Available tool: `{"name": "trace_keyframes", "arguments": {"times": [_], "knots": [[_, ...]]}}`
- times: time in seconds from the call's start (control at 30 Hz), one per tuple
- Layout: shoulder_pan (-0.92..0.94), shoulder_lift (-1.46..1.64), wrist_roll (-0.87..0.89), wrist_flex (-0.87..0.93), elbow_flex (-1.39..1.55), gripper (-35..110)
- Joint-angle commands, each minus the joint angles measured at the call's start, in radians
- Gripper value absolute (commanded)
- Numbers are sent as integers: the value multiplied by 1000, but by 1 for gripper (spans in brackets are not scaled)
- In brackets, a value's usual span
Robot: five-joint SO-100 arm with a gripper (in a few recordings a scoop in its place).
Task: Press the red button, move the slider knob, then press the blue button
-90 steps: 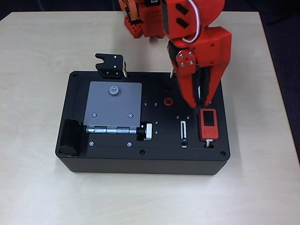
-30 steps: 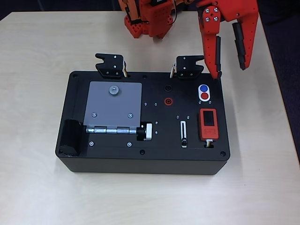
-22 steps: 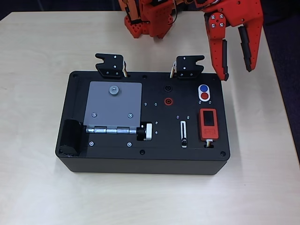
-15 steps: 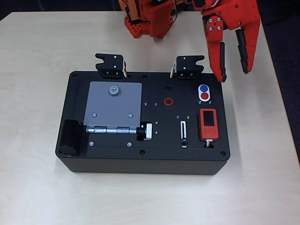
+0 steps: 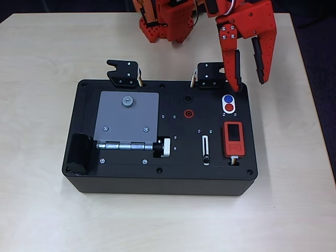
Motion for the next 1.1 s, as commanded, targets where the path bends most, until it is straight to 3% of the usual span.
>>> {"name": "trace_keyframes", "arguments": {"times": [0.0,1.07], "knots": [[0,60,15,0,32,17],[18,9,20,-160,144,17]]}}
